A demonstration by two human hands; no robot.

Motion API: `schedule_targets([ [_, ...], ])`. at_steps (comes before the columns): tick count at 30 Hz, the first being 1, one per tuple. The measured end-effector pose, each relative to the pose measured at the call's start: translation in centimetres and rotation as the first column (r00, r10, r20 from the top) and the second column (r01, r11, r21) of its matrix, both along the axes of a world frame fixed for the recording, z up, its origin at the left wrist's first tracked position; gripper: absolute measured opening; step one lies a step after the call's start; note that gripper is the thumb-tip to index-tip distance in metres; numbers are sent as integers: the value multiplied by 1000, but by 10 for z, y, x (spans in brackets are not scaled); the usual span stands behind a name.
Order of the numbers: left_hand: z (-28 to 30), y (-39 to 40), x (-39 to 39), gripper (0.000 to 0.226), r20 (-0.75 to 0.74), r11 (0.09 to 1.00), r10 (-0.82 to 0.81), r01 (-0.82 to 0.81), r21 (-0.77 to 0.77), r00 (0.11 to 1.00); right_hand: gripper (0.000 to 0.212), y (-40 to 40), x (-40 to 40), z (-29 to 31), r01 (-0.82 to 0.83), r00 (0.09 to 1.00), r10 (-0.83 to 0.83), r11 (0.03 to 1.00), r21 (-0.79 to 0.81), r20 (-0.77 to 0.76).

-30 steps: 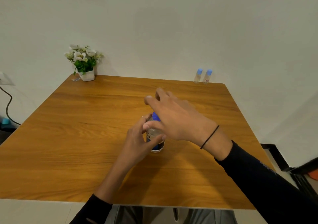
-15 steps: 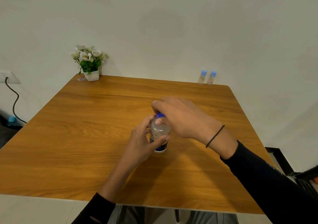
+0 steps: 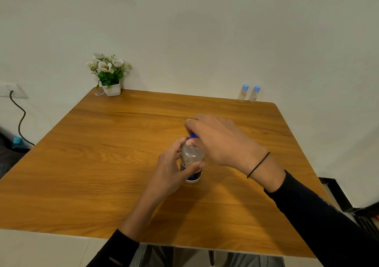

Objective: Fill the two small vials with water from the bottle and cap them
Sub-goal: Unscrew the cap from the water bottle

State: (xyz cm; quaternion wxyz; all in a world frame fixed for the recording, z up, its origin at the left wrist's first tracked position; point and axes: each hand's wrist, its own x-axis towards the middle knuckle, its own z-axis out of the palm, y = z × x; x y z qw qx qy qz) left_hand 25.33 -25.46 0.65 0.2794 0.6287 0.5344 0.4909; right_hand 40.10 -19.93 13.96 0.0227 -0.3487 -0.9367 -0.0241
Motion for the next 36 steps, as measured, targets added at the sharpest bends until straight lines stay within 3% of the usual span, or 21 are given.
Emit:
schedule_targets([
  [2, 0, -1, 0, 60, 3, 1000, 0, 0, -2, 1000, 26, 3, 1, 1, -19, 1000, 20, 998, -62, 11],
  [5, 0, -1, 1, 62, 8, 1000, 2, -2, 0, 1000, 58, 0, 3, 4, -39, 999, 41, 986, -164, 8],
  [7, -1, 0, 0, 63, 2, 1000, 5, -5, 8, 1000, 66, -4, 1, 4, 15, 1000, -15, 989, -147, 2],
  [11, 0, -1, 0, 62, 0, 1000, 14, -14, -1, 1000, 24, -2, -3, 0, 27, 1000, -27, 998, -51, 11],
  [12, 0, 0, 0, 61, 0, 1000, 13, -13, -2, 1000, 22, 0, -2, -1, 19, 1000, -18, 997, -68, 14],
  [15, 1, -1, 0, 64, 5, 1000, 5, -5, 1, 1000, 36, 2, -1, 2, -34, 999, 37, 992, -124, 19],
  [18, 0, -1, 1, 67, 18, 1000, 3, -3, 7, 1000, 66, 0, 1, 4, -16, 1000, 18, 985, -171, 13],
  [20, -1, 0, 1, 67, 15, 1000, 10, -10, 19, 1000, 57, -3, 0, 4, 50, 998, -48, 995, -91, 29],
  [23, -1, 0, 1, 63, 10, 1000, 19, -19, 6, 1000, 23, -1, -3, 4, 20, 999, -20, 1000, -19, 31],
  [26, -2, 1, 0, 59, 1, 1000, 20, -20, -11, 1000, 30, 5, -1, 5, 4, 999, 1, 995, -98, 48],
  [29, -3, 1, 0, 62, 0, 1000, 24, -24, -16, 1000, 56, 5, 3, 6, -12, 998, 22, 983, -182, 53],
  [31, -3, 1, 0, 65, 5, 1000, 19, -19, -16, 1000, 67, 1, 3, 6, 31, 998, -23, 989, -145, 57],
  [34, -2, 0, 1, 62, -4, 1000, 26, -26, -5, 1000, 30, -1, -1, 3, 42, 999, -42, 999, -19, 27],
  [36, 0, -1, 2, 61, -3, 999, 30, -30, -12, 1000, 27, 2, 0, 2, 11, 999, -10, 1000, -21, 40],
])
